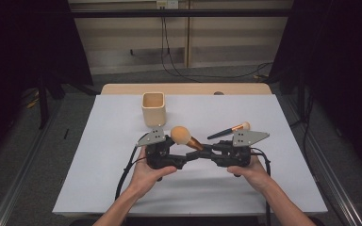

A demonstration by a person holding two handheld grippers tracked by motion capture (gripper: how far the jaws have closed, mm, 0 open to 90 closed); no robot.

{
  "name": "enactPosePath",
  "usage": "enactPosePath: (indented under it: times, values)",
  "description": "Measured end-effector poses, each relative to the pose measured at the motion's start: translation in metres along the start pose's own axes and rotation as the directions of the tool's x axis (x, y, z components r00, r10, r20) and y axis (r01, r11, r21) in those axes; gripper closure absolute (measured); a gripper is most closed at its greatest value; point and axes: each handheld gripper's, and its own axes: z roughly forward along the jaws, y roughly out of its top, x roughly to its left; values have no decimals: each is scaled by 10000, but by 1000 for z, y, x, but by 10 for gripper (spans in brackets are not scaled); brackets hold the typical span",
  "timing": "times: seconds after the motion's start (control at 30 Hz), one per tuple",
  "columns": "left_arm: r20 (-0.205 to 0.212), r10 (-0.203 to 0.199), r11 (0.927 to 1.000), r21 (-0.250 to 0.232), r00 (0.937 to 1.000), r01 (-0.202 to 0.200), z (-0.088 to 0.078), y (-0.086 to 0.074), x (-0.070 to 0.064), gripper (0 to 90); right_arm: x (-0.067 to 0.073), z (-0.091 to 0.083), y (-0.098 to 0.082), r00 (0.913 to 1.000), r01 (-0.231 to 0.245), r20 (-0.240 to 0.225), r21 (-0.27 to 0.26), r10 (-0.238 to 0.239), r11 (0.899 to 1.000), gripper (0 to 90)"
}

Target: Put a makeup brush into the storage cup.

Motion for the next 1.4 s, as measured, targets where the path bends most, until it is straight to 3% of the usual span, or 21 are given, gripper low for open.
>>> enactPosePath:
  times: [0.03, 0.2, 0.5, 0.6, 0.87, 1.4]
  values:
    - [96, -119, 9999, -115, 9999, 120, 0, 1, 1, 332, 0, 0, 0, 10000, -4, 8, 0, 4, 10000, 745]
    - [82, 71, 9995, -323, 9999, -68, 0, 2, -1, 392, 0, 0, 0, 10000, -4, 61, -62, 5, 10000, 745]
    - [386, -277, 9970, -710, 9989, 304, 0, 2, 0, 523, 0, 1, -2, 10000, -17, 38, -136, 17, 9999, 745]
    - [664, -592, 9936, -922, 9960, 652, -1, 1, 3, 579, 0, 0, -1, 10000, -24, 40, -212, 25, 9998, 745]
    - [969, -681, 9921, -982, 9930, 777, -2, 2, 3, 629, -1, 1, -2, 10000, -58, -60, -177, 57, 9998, 742]
    - [913, -473, 9952, -811, 9947, 548, -3, 4, 0, 663, 0, 4, -1, 9998, -190, 105, 171, 188, 9997, 680]
